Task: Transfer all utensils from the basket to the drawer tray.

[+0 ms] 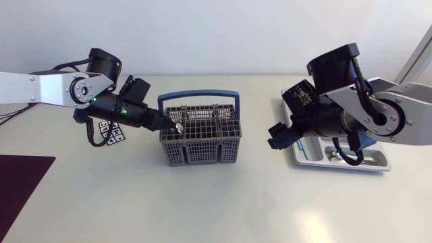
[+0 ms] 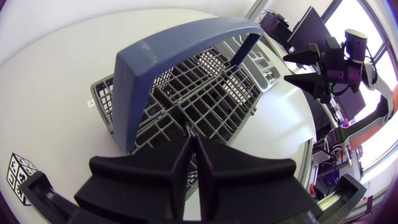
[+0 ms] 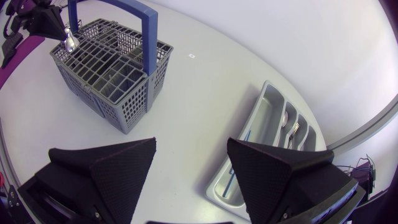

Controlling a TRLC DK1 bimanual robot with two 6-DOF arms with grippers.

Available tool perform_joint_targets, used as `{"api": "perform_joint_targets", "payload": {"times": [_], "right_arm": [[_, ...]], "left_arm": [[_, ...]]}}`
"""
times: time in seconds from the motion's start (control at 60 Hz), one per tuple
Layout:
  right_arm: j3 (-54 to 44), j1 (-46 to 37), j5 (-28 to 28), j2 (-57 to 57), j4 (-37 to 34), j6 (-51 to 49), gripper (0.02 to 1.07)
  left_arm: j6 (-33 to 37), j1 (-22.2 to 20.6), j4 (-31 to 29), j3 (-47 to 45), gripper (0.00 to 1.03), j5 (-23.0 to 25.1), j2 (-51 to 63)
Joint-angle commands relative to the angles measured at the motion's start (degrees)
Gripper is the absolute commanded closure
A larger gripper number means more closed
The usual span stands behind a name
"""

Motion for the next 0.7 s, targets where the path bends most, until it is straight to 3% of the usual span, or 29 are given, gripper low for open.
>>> {"api": "perform_joint_targets", "payload": {"times": [0.0,0.683], "right_arm": [[-1.4,0.0,0.5,-0.4,0.7,0.0,0.24],[-2.0,0.4,0.5,-4.3,-0.6,-0.1,0.24]], "left_arm": [[-1.3,0.5,-0.3,1.3,1.00,-0.2,-0.3],[-4.8,5.6,-1.2,0.0,1.00,10.8,-10.9]]}}
